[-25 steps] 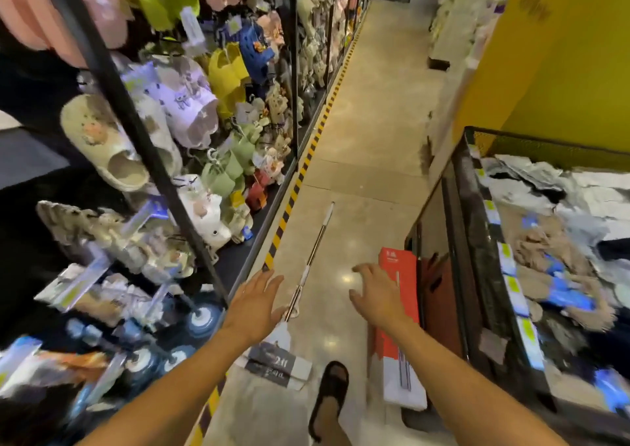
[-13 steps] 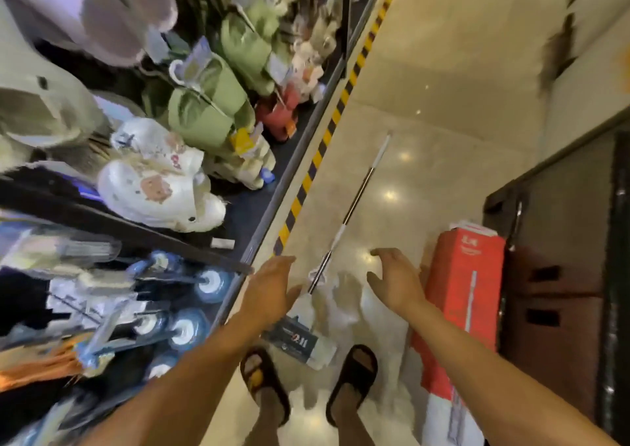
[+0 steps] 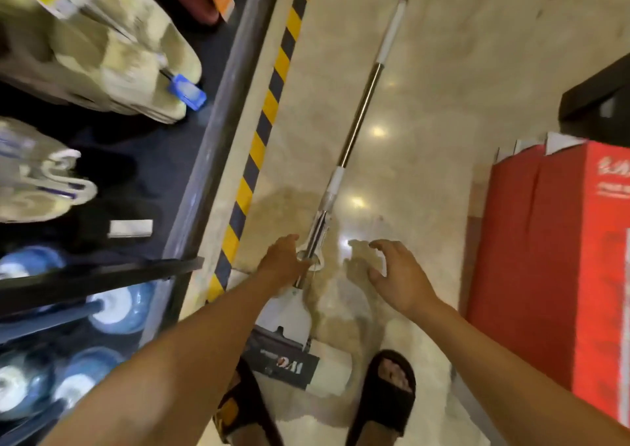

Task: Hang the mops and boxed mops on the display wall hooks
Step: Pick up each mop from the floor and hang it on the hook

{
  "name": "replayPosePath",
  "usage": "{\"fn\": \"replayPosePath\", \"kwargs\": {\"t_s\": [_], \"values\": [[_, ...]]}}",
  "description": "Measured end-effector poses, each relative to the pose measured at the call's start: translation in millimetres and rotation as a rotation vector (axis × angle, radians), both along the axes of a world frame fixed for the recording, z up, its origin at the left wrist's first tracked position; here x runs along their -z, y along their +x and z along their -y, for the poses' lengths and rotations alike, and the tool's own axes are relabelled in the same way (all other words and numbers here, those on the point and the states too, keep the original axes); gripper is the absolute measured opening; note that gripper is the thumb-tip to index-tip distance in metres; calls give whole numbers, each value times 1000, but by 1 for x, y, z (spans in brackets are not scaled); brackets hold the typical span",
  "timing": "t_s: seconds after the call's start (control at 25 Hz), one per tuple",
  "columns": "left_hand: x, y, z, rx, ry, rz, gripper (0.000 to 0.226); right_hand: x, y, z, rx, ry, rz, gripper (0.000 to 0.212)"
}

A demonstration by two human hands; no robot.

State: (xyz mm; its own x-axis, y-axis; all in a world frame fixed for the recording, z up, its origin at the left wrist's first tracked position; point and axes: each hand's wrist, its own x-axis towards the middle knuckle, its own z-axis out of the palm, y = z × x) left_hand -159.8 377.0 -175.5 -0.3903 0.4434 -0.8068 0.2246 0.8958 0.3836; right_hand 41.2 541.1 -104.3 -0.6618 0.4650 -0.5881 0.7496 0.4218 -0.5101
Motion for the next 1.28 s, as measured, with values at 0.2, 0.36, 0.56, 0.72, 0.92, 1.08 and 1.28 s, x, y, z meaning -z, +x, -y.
{"fn": "replayPosePath", "kwargs": {"t_s": [0.2,0.36,0.56,0.72,0.92,1.08,1.28], "values": [[77,1,-37,-30,36,-40,66,56,18,2,82,-25,-1,41],[98,3,-44,-233,38,-9,67,72,28,4,66,-74,49,46],[73,-1,-43,-165,19,30,38,55,6,-10,90,-117,51,54],[22,8,-25,-205,94,46,43,14,-54,-26,421,-209,-80,50],[-36,22,6,-202,150,94,42,-56,-146,-43,679,-414,-320,52],[-87,9,17,-288,82,269,41,-105,-161,-19,843,-601,-488,25],[-197,-59,-48,-529,353,219,60,-145,-140,17,784,-552,-525,18]]}}
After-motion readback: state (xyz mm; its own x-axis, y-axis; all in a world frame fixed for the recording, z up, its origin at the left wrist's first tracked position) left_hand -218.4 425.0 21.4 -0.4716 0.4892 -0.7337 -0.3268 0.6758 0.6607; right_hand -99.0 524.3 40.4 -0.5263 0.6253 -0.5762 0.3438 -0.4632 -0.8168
